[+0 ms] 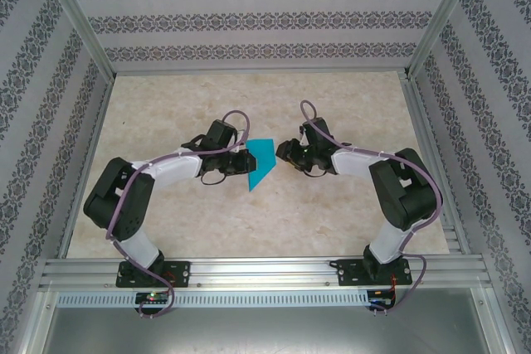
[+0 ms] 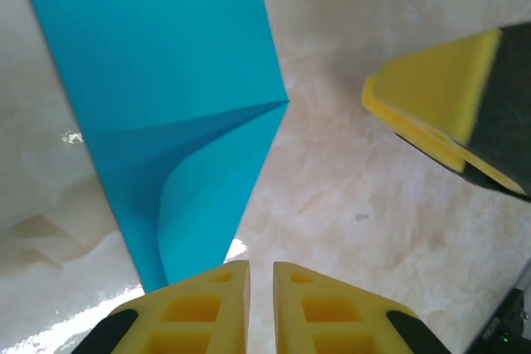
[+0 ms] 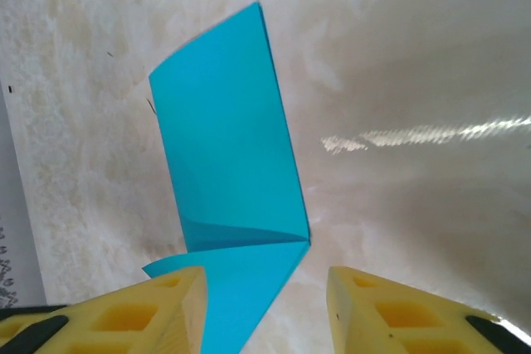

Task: Fold a paper plane with a square sheet of paper (pick it up from the middle)
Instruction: Third fold the triangle at the center of the table, then fourth fold the wing at the center of the table.

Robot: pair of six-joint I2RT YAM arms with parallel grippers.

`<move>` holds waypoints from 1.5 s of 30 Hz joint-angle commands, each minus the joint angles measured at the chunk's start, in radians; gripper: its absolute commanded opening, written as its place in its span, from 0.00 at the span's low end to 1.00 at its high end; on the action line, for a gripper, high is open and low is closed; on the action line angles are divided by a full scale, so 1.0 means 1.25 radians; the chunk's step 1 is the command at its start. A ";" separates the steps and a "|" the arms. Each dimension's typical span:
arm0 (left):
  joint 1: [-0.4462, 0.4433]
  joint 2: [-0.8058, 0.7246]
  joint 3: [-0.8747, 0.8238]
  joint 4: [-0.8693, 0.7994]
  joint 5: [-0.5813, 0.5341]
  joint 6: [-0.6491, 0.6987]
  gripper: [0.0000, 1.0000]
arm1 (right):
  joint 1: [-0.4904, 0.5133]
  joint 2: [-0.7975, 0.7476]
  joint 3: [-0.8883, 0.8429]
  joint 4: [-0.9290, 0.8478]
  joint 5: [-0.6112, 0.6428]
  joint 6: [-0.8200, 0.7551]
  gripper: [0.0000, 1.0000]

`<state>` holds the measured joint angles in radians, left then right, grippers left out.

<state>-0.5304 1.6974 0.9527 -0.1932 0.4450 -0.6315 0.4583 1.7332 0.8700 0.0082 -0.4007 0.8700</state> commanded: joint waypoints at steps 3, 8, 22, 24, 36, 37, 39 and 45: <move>0.005 0.055 0.031 0.025 -0.029 -0.013 0.13 | 0.031 0.039 0.022 -0.006 0.016 0.028 0.43; 0.005 0.091 0.043 0.024 -0.032 -0.011 0.12 | 0.045 0.063 0.041 -0.007 0.014 0.038 0.42; 0.005 0.127 0.047 -0.033 -0.109 -0.014 0.08 | 0.054 0.105 0.076 -0.005 -0.006 0.059 0.35; 0.006 0.129 0.047 -0.037 -0.114 -0.014 0.08 | 0.055 0.112 0.079 -0.003 -0.008 0.061 0.35; 0.006 0.131 0.045 -0.042 -0.114 -0.019 0.08 | 0.060 0.122 0.081 0.045 -0.047 0.067 0.24; 0.005 0.131 0.045 -0.042 -0.114 -0.020 0.08 | 0.060 0.123 0.080 0.051 -0.050 0.067 0.23; 0.006 0.129 0.045 -0.041 -0.113 -0.020 0.08 | 0.060 0.128 0.077 0.064 -0.063 0.068 0.23; 0.008 0.098 0.055 -0.055 -0.110 -0.008 0.11 | 0.059 0.146 0.077 0.089 -0.078 0.077 0.06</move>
<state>-0.5304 1.8404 0.9962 -0.2077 0.3374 -0.6415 0.5240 1.8973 0.9531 0.0803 -0.4774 0.9600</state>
